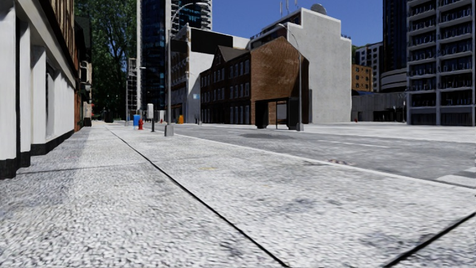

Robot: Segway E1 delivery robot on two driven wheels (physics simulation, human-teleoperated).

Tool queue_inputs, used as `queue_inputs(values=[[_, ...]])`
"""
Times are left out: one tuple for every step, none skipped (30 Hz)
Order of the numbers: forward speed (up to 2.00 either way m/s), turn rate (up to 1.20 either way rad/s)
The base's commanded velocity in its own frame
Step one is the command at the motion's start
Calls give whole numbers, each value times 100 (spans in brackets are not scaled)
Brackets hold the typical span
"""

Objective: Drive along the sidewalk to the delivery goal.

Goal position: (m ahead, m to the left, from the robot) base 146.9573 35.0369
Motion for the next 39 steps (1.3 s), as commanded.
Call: queue_inputs(values=[[200,94],[200,94],[200,94],[200,94],[200,94],[200,90],[200,79],[200,74],[200,74],[200,71],[200,69],[200,67],[200,67],[200,67],[200,67],[200,67],[200,65],[200,65],[200,42],[200,14],[200,0],[200,0],[200,0],[200,0],[200,0],[200,0],[200,0],[200,0],[200,0],[200,0],[200,0],[200,0],[200,0],[200,0],[200,0],[200,0],[200,0],[200,0],[200,0]])
